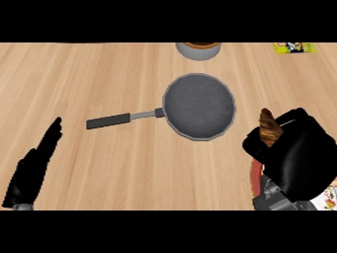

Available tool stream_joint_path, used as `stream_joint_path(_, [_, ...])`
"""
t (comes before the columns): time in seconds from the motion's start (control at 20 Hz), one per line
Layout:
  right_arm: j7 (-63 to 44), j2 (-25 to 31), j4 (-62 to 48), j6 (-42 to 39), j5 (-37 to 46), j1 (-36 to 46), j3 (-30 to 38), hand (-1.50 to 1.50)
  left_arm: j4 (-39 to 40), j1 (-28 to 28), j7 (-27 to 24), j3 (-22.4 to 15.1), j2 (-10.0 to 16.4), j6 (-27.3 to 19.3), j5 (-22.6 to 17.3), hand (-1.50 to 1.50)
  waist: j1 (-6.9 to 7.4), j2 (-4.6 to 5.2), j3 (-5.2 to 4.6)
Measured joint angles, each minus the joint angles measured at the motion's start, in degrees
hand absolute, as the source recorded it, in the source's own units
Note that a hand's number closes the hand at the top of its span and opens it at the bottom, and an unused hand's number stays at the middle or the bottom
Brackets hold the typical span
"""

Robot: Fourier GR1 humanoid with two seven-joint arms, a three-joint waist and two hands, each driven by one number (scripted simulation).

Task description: Pick the croissant from the plate and place it in the pan

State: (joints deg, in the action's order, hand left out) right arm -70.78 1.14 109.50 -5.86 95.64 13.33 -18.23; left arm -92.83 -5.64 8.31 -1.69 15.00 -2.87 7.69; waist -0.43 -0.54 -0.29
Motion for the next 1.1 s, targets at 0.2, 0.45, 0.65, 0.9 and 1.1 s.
stream_joint_path(0.2, [-0.5,-0.5,-3.4,-0.2,-1.4,6.2,2.0,1.50,0.3,0.8,-0.4,-0.6,-0.2,0.7,0.0,0.00,1.44,0.50,0.15])
stream_joint_path(0.45, [-0.4,-0.7,-11.2,2.6,-6.2,12.7,8.1,1.50,1.3,2.6,-0.7,-0.9,-0.4,1.0,0.4,0.00,2.37,1.02,0.27])
stream_joint_path(0.65, [0.9,-0.8,-20.2,6.1,-10.3,17.3,13.0,1.50,1.1,3.0,-0.6,-1.1,-0.5,1.5,0.4,0.00,3.12,1.28,0.33])
stream_joint_path(0.9, [3.4,-0.8,-33.8,10.8,-15.3,21.5,18.7,1.50,1.1,4.4,0.2,-1.4,-0.9,1.5,0.5,0.00,3.66,1.58,0.37])
stream_joint_path(1.1, [6.1,-0.8,-43.4,15.0,-21.9,24.7,23.1,1.50,1.7,4.6,-0.5,-1.2,-0.9,2.0,0.3,0.00,4.09,1.74,0.43])
